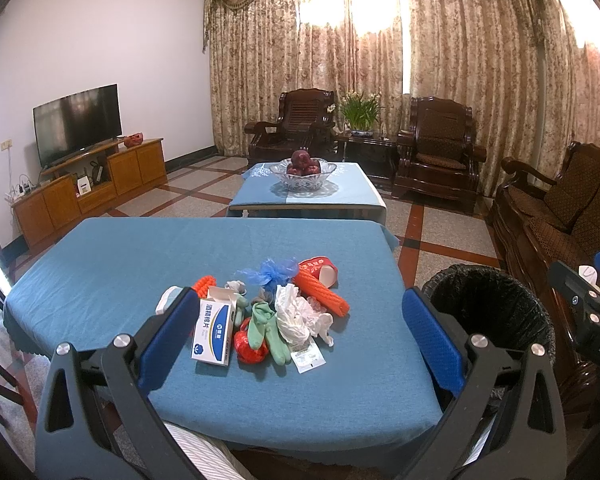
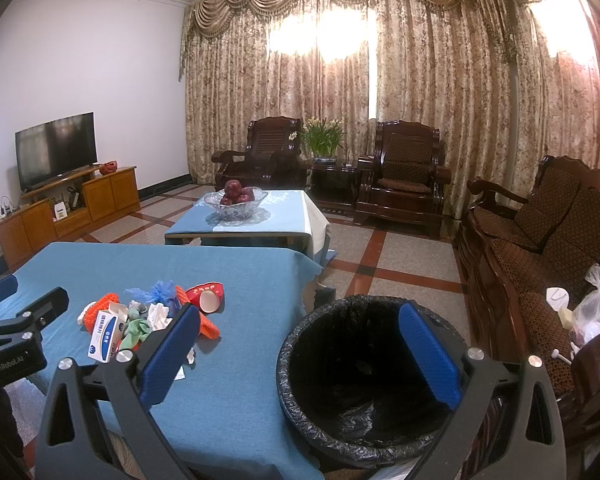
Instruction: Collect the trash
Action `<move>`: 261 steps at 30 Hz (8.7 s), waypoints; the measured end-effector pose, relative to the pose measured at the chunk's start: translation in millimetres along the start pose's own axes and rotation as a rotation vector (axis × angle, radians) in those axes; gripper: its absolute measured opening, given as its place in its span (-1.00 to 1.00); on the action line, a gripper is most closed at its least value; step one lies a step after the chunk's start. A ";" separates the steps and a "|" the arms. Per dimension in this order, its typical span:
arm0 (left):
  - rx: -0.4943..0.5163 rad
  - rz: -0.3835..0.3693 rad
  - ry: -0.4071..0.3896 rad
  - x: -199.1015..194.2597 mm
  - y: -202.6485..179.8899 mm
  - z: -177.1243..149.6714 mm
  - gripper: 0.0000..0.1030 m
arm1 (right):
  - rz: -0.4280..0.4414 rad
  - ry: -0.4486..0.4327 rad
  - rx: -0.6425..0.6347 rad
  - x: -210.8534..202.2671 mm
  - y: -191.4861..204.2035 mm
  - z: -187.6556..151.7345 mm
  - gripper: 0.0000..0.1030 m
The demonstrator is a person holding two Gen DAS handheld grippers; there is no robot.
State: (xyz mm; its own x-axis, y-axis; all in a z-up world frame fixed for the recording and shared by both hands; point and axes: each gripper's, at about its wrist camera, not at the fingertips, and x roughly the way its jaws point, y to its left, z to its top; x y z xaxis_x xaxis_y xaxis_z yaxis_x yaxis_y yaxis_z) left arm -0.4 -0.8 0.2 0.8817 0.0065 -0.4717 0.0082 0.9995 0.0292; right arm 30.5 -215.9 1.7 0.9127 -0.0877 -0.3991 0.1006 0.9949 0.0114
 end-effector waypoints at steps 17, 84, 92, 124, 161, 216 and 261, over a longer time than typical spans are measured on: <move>0.001 0.000 0.000 -0.1 -0.1 0.0 0.90 | 0.001 0.001 0.001 0.9 0.1 -0.1 0.89; -0.184 0.071 0.373 263.3 146.1 -97.6 0.14 | 0.451 0.408 -0.129 282.2 116.4 -67.9 -0.77; -0.185 0.051 0.307 225.5 136.9 -76.1 0.09 | 0.466 0.345 -0.097 251.5 106.9 -49.0 -0.77; 0.104 -0.432 0.130 203.0 -152.4 19.1 0.08 | 0.089 0.189 0.156 138.3 -107.1 -24.3 -0.77; 0.033 -0.156 0.076 191.0 -37.6 1.4 0.68 | 0.161 0.170 0.115 165.0 -35.5 -31.3 0.85; -0.087 0.047 0.178 240.8 87.6 -64.5 0.52 | 0.587 0.307 0.000 248.1 130.8 -66.9 -0.53; 0.027 -0.120 0.210 267.7 -25.1 -69.6 0.34 | 0.301 0.290 -0.012 259.8 41.6 -74.4 -0.65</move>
State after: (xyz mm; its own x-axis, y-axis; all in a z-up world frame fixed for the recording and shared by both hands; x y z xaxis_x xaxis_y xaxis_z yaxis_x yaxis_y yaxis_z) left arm 202.6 -22.1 -188.1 0.7562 -0.1036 -0.6461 0.1222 0.9924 -0.0162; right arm 242.4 -193.6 -169.7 0.7510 0.2229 -0.6215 -0.1598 0.9747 0.1565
